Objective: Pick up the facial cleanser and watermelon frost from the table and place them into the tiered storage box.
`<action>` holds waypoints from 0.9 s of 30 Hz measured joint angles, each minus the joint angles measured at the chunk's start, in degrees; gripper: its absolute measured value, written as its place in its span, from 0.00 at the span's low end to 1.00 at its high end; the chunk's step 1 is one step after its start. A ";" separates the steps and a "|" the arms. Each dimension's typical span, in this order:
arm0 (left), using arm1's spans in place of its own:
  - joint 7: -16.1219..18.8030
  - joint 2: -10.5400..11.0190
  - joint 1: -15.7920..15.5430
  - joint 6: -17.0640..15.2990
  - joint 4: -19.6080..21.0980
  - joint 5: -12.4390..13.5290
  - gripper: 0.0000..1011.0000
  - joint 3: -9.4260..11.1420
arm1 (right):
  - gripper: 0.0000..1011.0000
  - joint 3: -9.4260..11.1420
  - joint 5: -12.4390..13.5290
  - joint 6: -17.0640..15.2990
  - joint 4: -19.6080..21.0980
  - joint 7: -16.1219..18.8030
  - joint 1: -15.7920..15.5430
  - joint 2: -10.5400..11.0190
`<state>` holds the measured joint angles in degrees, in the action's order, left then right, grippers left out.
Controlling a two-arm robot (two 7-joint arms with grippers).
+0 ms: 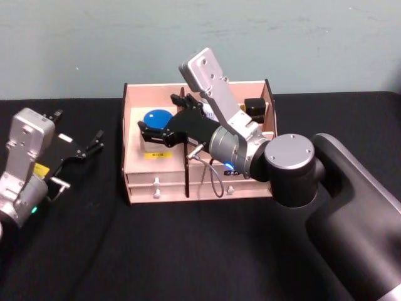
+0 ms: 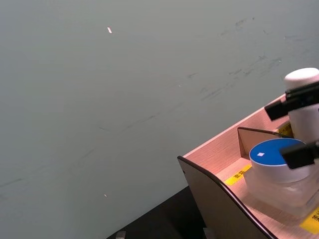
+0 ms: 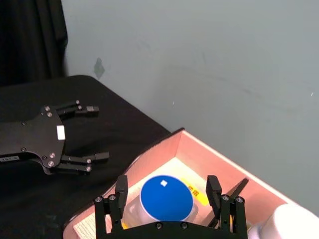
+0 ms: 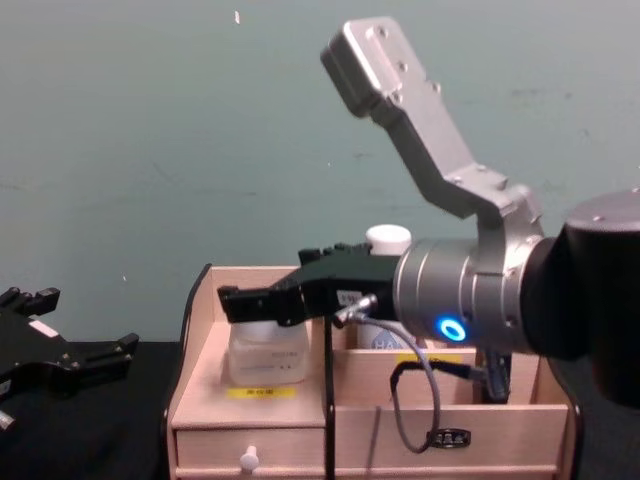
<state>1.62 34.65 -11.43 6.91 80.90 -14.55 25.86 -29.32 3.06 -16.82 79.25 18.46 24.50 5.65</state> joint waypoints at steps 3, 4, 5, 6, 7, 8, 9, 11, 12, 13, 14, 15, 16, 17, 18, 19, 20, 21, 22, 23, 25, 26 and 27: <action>0.00 -0.01 0.00 0.00 0.00 0.00 0.99 0.00 | 0.99 0.43 -0.08 0.78 2.26 0.29 -0.67 0.66; 0.00 0.00 0.00 0.00 0.00 0.00 0.99 0.00 | 0.99 0.57 -0.07 0.90 2.78 0.32 -0.87 0.81; 0.00 0.00 0.00 0.00 0.00 0.00 0.99 0.00 | 0.99 0.72 -0.06 1.01 3.45 0.35 -1.17 1.02; 0.00 0.00 0.00 0.00 0.00 0.00 0.99 0.00 | 0.99 1.05 0.09 1.20 4.86 0.42 -1.70 1.44; 0.00 0.00 0.00 0.00 0.00 0.00 0.99 0.00 | 0.99 1.27 0.21 1.27 5.66 0.42 -2.05 1.68; 0.00 0.00 0.00 0.00 0.00 0.00 0.99 0.00 | 0.99 1.55 0.36 1.33 6.70 0.42 -2.55 2.02; 0.00 0.00 0.00 0.00 0.00 0.00 0.99 0.00 | 0.99 1.84 0.52 1.41 7.64 0.40 -3.05 2.37; 0.00 0.00 0.00 0.00 0.00 0.00 0.99 0.00 | 0.99 3.02 0.94 1.71 10.99 -0.07 -4.88 3.60; 0.00 0.00 0.00 0.00 0.00 0.00 0.99 0.00 | 0.99 3.49 1.09 1.82 12.14 -0.33 -5.59 4.03; 0.00 0.00 0.00 0.00 0.00 0.00 0.99 0.00 | 0.99 3.90 1.23 1.93 13.06 -0.58 -6.19 4.37; 0.00 0.00 0.00 0.00 0.00 0.00 0.99 0.00 | 0.99 5.00 1.49 2.18 15.21 -1.30 -7.65 5.09; 0.00 0.00 0.00 0.00 0.00 0.00 0.99 0.00 | 0.99 5.61 1.53 2.36 16.37 -1.84 -8.50 5.44; 0.00 0.00 0.00 0.00 0.00 0.00 0.99 0.00 | 0.99 6.82 1.51 2.72 18.48 -3.17 -10.21 5.98; 0.00 0.00 0.00 0.00 0.00 0.00 0.99 0.00 | 0.99 7.48 1.40 2.96 19.47 -4.01 -11.05 6.28; 0.00 0.00 0.00 0.00 0.00 0.00 0.99 0.00 | 0.99 7.96 1.20 3.17 20.19 -4.65 -11.69 6.45; 0.00 0.00 0.00 0.00 0.00 0.00 0.99 0.00 | 0.99 9.10 0.29 3.80 21.66 -6.42 -13.20 6.76; 0.00 -0.01 0.00 0.00 0.00 0.00 0.99 0.00 | 0.99 9.75 -0.18 4.15 22.35 -7.26 -13.91 6.93; 0.00 0.00 0.00 0.00 0.00 0.00 0.99 0.00 | 0.99 10.38 -0.59 4.46 22.88 -8.13 -14.61 6.99; 0.00 0.00 0.00 0.00 0.00 0.00 0.99 0.00 | 0.99 11.10 -0.96 4.69 23.31 -9.04 -15.29 6.98; 0.00 0.00 0.00 0.00 0.00 0.00 0.99 0.00 | 0.99 12.67 -1.53 5.05 24.03 -10.90 -16.50 6.89; 0.00 0.00 0.00 0.00 0.00 0.00 0.99 0.00 | 0.99 14.09 -2.07 5.38 24.35 -12.52 -17.44 6.65; 0.00 0.00 0.00 0.00 0.00 0.00 0.99 0.00 | 0.99 15.24 -2.55 5.64 24.42 -13.83 -18.03 6.42; 0.00 0.00 0.00 0.00 0.00 0.00 0.99 0.00 | 0.99 15.92 -2.81 5.78 24.42 -14.50 -18.34 6.30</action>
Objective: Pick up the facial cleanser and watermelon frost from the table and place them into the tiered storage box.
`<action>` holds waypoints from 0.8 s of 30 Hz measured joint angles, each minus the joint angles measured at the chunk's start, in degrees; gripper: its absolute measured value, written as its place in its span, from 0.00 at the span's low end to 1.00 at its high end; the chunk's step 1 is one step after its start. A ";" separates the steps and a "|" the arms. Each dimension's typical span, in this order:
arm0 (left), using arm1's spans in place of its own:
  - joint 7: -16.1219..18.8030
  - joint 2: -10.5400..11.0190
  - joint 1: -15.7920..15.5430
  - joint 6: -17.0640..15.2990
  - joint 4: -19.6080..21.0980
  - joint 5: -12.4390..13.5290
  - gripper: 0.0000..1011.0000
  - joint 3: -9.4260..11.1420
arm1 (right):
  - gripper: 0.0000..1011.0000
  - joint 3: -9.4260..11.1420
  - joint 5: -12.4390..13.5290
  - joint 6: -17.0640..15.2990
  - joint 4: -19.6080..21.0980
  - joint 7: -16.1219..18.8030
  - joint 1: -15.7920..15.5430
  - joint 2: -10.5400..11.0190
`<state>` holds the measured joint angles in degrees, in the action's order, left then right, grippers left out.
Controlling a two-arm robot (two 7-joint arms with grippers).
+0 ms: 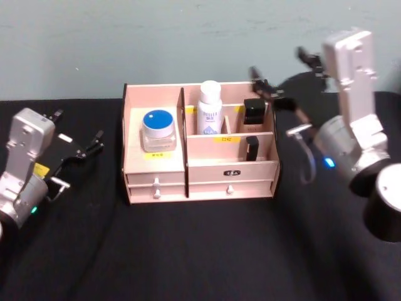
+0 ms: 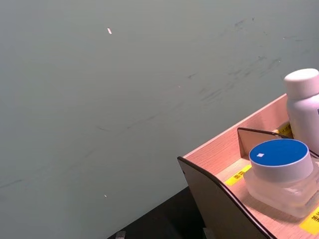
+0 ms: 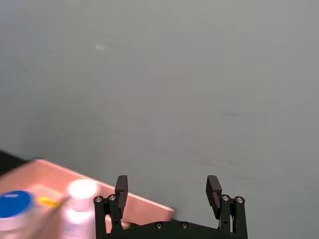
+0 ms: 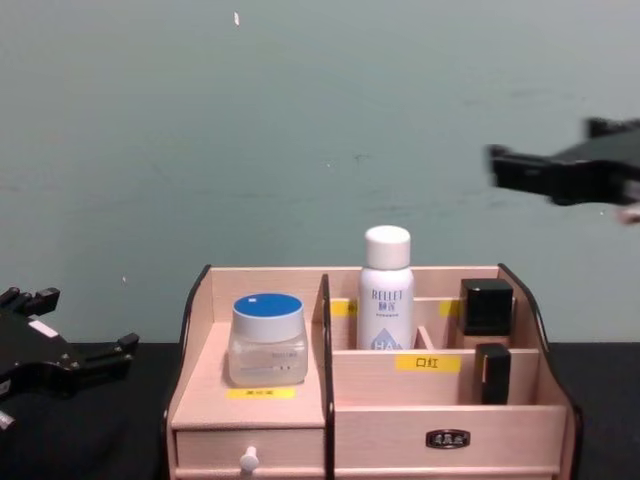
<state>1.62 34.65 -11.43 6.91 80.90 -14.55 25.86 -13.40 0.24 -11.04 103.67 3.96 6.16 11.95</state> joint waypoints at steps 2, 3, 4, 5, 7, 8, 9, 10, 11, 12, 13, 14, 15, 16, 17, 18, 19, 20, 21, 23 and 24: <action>0.00 0.00 0.00 0.00 0.00 0.00 0.99 0.00 | 0.99 1.89 -0.66 0.34 -0.53 -1.65 -0.61 -0.19; 0.00 0.00 0.00 0.00 0.00 0.00 0.99 0.00 | 0.99 2.51 -0.87 0.43 -0.85 -2.11 -0.76 -0.25; 0.00 0.00 0.00 0.00 0.00 0.00 0.99 0.00 | 0.99 3.03 -1.05 0.53 -1.18 -2.54 -0.89 -0.35; 0.00 0.00 0.00 0.00 0.00 0.00 0.99 0.00 | 0.99 4.09 -1.34 0.70 -1.84 -3.44 -1.12 -0.60; 0.00 0.00 0.00 0.00 0.00 0.00 0.99 0.00 | 0.99 5.06 -1.58 0.93 -2.56 -4.07 -1.29 -0.79; 0.00 0.00 0.00 0.00 0.00 0.00 0.99 0.00 | 0.99 5.79 -1.80 1.24 -3.42 -4.59 -1.44 -1.03; 0.00 0.00 0.00 0.00 0.00 0.00 0.99 0.00 | 0.99 6.15 -1.85 1.39 -3.81 -4.74 -1.51 -1.11; 0.00 0.00 0.00 0.00 0.00 0.00 0.99 0.00 | 0.99 6.39 -1.87 1.49 -4.09 -4.79 -1.56 -1.18; 0.00 0.00 0.00 0.00 0.00 0.00 0.99 0.00 | 0.99 6.67 -1.89 1.59 -4.49 -4.82 -1.62 -1.26; 0.00 0.00 0.00 0.00 0.00 0.00 0.99 0.00 | 0.99 7.09 -1.90 1.68 -5.31 -4.79 -1.71 -1.39; 0.00 0.00 0.00 0.00 -0.01 0.00 0.99 0.00 | 0.99 7.29 -1.87 1.68 -5.68 -4.69 -1.78 -1.50; 0.00 0.00 0.00 0.00 0.00 0.00 0.99 0.00 | 0.99 7.44 -1.84 1.68 -6.04 -4.54 -1.84 -1.62; 0.00 0.00 0.00 0.00 0.00 0.00 0.99 0.00 | 0.99 7.73 -1.69 1.61 -6.72 -4.08 -2.01 -1.80; 0.00 0.00 0.00 0.00 0.00 0.00 0.99 0.00 | 0.99 7.82 -1.65 1.57 -7.00 -3.95 -2.08 -1.86; 0.00 0.00 0.00 0.00 0.00 0.00 0.99 0.00 | 0.99 7.92 -1.61 1.54 -7.46 -3.75 -2.19 -1.97; 0.00 0.00 0.00 0.00 0.00 0.00 0.99 0.00 | 0.99 7.99 -1.60 1.53 -7.75 -3.63 -2.25 -2.03; 0.00 0.00 0.00 0.00 0.00 0.00 0.99 0.00 | 0.99 8.12 -1.59 1.50 -8.35 -3.33 -2.38 -2.19; 0.00 0.00 0.00 0.00 0.00 0.00 0.99 0.00 | 0.99 8.23 -1.59 1.46 -8.84 -3.04 -2.49 -2.33; 0.00 0.00 0.00 0.00 0.00 0.00 0.99 0.00 | 0.99 8.26 -1.59 1.43 -9.11 -2.90 -2.56 -2.40; 0.00 0.00 0.00 0.00 0.00 0.00 0.99 0.00 | 0.99 8.28 -1.59 1.38 -9.27 -2.79 -2.62 -2.45; 0.00 0.00 0.00 0.00 0.00 0.00 0.99 0.00 | 0.99 8.28 -1.59 1.38 -9.25 -2.79 -2.60 -2.44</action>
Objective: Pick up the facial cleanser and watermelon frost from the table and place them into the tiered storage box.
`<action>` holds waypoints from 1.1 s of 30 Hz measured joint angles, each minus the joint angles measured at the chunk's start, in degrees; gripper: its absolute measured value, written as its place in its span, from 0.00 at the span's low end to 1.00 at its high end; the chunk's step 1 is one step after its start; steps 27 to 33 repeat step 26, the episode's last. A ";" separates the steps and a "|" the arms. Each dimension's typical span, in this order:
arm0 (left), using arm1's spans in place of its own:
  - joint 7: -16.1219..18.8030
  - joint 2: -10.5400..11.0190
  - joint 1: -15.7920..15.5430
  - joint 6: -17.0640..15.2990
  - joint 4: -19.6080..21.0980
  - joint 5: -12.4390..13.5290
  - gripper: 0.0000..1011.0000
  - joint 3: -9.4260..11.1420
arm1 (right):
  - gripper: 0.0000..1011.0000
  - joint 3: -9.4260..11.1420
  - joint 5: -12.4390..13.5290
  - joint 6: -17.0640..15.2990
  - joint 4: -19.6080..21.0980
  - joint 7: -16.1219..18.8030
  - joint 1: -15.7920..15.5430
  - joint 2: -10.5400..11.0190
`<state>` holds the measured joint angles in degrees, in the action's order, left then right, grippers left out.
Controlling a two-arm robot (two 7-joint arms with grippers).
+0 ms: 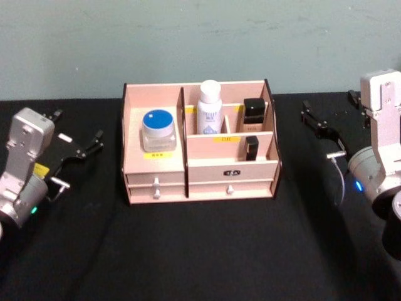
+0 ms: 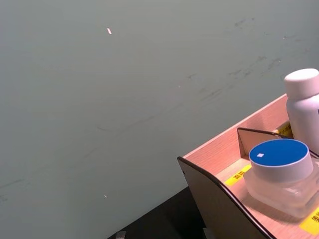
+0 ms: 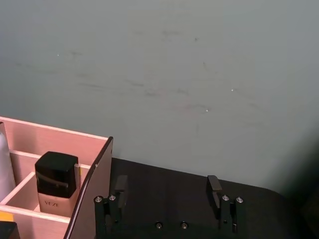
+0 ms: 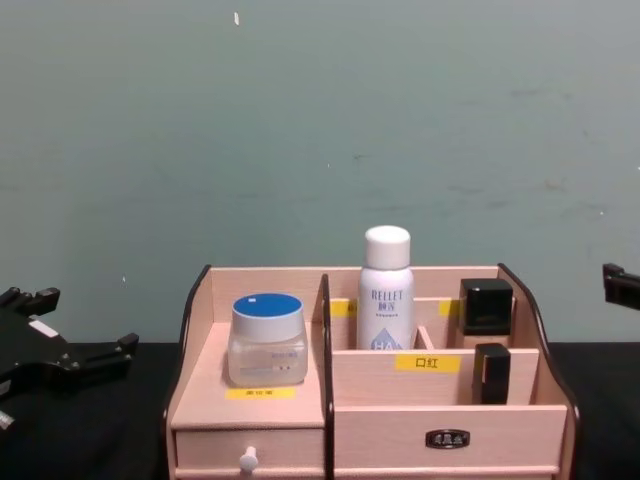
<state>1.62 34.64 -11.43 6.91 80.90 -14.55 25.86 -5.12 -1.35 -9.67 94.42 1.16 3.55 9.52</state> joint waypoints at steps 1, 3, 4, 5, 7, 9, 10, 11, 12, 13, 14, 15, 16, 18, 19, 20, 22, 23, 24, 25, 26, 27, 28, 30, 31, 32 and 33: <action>0.00 0.00 0.00 0.00 0.00 0.00 0.99 0.00 | 0.99 -0.01 0.00 0.00 0.00 0.01 -0.01 0.00; 0.00 0.00 0.00 0.00 0.00 0.00 0.99 0.00 | 0.99 -0.03 0.00 -0.01 0.07 -0.01 0.03 0.03; 0.00 0.00 0.00 0.00 0.00 0.00 0.99 0.00 | 0.99 -0.03 0.00 -0.01 0.08 -0.01 0.03 0.04; 0.00 0.00 0.00 0.00 0.00 0.00 0.99 0.00 | 0.99 -0.04 0.00 -0.01 0.12 -0.03 0.04 0.06; 0.00 0.00 0.00 0.00 0.00 0.00 0.99 0.00 | 0.99 -0.05 0.00 -0.01 0.20 -0.05 0.07 0.08; 0.00 0.00 0.00 0.00 0.00 0.00 0.99 0.00 | 0.99 -0.06 0.00 -0.02 0.24 -0.06 0.09 0.08; 0.00 0.00 0.00 0.00 0.00 0.00 0.99 0.00 | 0.99 -0.07 0.00 -0.03 0.25 -0.07 0.10 0.08; 0.00 0.00 0.00 0.00 0.00 0.00 0.99 0.00 | 0.99 -0.07 0.00 -0.03 0.28 -0.08 0.12 0.09; 0.00 0.00 0.00 0.00 0.00 0.00 0.99 0.00 | 0.99 -0.08 0.00 -0.04 0.29 -0.09 0.12 0.10; 0.00 0.00 0.00 0.00 0.00 0.00 0.99 0.00 | 0.99 -0.09 0.00 -0.04 0.32 -0.10 0.13 0.10; 0.00 0.00 0.00 0.00 0.00 0.00 0.99 0.00 | 0.99 -0.09 0.00 -0.05 0.33 -0.10 0.13 0.11; 0.00 0.01 0.00 0.00 0.00 0.00 0.99 0.00 | 0.99 -0.10 0.00 -0.05 0.34 -0.11 0.14 0.11; 0.00 0.00 0.00 0.00 0.00 0.00 0.99 0.00 | 0.99 -0.11 0.00 -0.05 0.36 -0.11 0.15 0.11; 0.00 0.00 0.00 0.00 0.00 0.00 0.99 0.00 | 0.99 -0.12 0.00 -0.05 0.38 -0.12 0.16 0.12; 0.00 0.00 0.00 0.00 0.00 0.00 0.99 0.00 | 0.99 -0.12 0.00 -0.06 0.39 -0.13 0.16 0.12; 0.00 0.01 0.00 0.00 0.00 0.00 0.99 0.00 | 0.99 -0.13 0.00 -0.06 0.39 -0.13 0.16 0.13; 0.00 0.00 0.00 0.00 0.00 0.00 0.99 0.00 | 0.99 -0.14 0.01 -0.06 0.40 -0.14 0.17 0.13; 0.00 0.00 0.00 0.00 0.00 0.00 0.99 0.00 | 0.99 -0.15 0.02 -0.06 0.41 -0.15 0.18 0.14; 0.00 0.00 0.00 0.00 0.00 0.00 0.99 0.00 | 0.99 -0.15 0.03 -0.06 0.42 -0.15 0.18 0.14; 0.00 0.00 0.00 0.00 0.00 0.00 0.99 0.00 | 0.99 -0.15 0.03 -0.06 0.42 -0.15 0.19 0.15; 0.00 0.00 0.00 0.00 0.00 0.00 0.99 0.00 | 0.99 -0.15 0.04 -0.06 0.43 -0.17 0.19 0.16; 0.00 0.00 0.00 0.00 0.00 0.00 0.99 0.00 | 0.99 -0.15 0.04 -0.06 0.43 -0.17 0.19 0.16; 0.00 0.00 0.00 0.00 0.00 0.00 0.99 0.00 | 0.99 -0.15 0.04 -0.06 0.43 -0.17 0.19 0.16; 0.00 0.00 0.00 0.00 0.00 0.00 0.99 0.00 | 0.99 -0.15 0.04 -0.06 0.43 -0.17 0.19 0.16; 0.00 0.00 0.00 0.00 0.00 0.00 0.99 0.00 | 0.99 -0.15 0.04 -0.06 0.43 -0.17 0.19 0.16; 0.00 0.00 0.00 0.00 0.00 0.00 0.99 0.00 | 0.99 -0.15 0.04 -0.06 0.43 -0.17 0.19 0.16; 0.00 0.00 0.00 0.00 0.00 0.00 0.99 0.00 | 0.99 -0.15 0.04 -0.06 0.43 -0.17 0.19 0.16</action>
